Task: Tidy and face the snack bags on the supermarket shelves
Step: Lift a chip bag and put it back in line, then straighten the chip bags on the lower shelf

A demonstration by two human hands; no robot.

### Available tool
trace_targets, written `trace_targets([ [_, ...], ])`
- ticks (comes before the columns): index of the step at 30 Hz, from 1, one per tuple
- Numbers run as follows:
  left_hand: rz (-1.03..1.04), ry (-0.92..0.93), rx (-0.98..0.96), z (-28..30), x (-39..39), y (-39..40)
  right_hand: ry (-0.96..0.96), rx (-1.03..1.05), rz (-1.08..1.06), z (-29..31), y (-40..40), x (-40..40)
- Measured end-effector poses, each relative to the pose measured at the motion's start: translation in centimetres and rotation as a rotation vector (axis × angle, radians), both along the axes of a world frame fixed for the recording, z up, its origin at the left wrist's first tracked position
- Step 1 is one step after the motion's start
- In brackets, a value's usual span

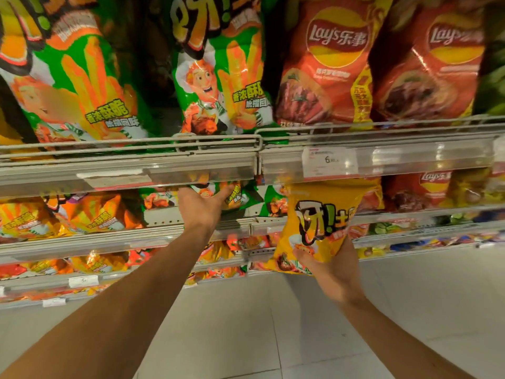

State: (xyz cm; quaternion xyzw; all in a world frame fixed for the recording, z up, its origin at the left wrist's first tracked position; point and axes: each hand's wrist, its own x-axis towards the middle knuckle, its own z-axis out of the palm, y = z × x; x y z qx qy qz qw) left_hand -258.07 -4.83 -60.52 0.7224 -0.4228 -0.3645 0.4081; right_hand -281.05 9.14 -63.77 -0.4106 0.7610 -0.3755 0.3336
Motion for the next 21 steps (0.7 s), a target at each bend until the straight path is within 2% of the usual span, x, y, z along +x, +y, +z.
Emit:
trace_targets([
  [3,-0.099,-0.092,-0.031,-0.8,-1.1,0.0,-0.019,-0.015,0.008,-0.3,0.2,-0.2],
  [5,-0.184,-0.078,-0.049,-1.3,-1.6,0.1,-0.004,-0.013,-0.007,-0.3,0.3,0.0],
  [8,-0.191,-0.046,-0.052,-1.7,-1.5,0.1,-0.012,0.008,-0.002,-0.4,0.2,0.3],
  [12,-0.184,-0.070,0.010,-2.2,-0.2,-0.1,-0.029,-0.016,0.003,-0.2,0.0,1.4],
  [21,-0.388,-0.187,0.255,-1.8,1.5,-1.0,0.005,-0.025,0.069,0.5,0.1,5.3],
])
